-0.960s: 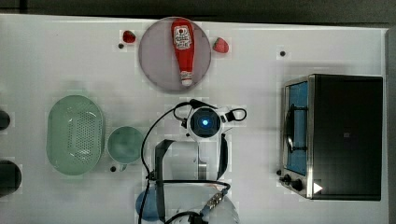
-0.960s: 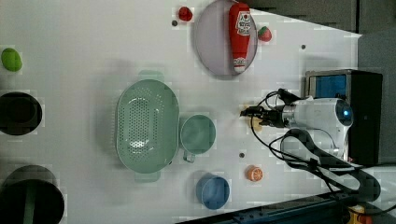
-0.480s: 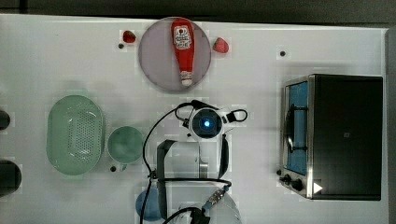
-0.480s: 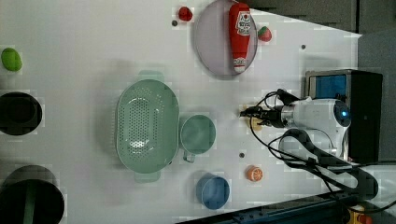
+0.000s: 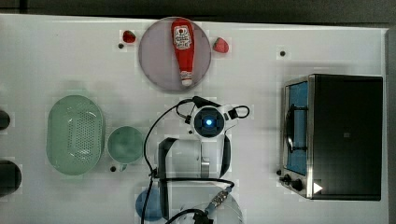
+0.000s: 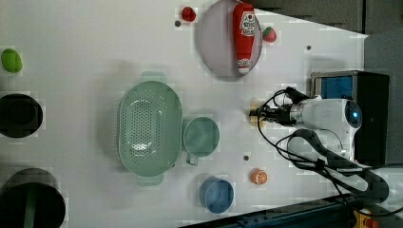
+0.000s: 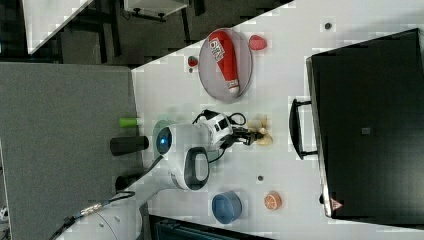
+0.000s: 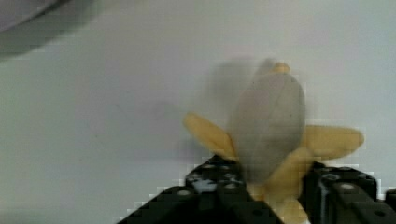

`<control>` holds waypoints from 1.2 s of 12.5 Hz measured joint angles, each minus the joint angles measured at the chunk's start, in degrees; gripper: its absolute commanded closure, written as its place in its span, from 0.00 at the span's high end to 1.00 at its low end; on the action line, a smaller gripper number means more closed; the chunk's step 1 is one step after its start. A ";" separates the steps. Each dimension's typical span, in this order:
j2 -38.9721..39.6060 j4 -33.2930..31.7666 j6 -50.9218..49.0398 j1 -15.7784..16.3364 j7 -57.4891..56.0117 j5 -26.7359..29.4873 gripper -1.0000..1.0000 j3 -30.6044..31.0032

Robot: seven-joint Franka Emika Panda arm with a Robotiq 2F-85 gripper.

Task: Pick Banana and place it in mug.

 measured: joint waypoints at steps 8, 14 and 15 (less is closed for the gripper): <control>-18.10 1.68 -29.82 0.07 -0.14 -0.48 0.36 -0.26; -30.91 17.90 -47.15 -0.31 0.48 1.94 0.36 -0.10; -32.01 18.46 -47.21 -0.29 0.67 4.60 0.36 0.53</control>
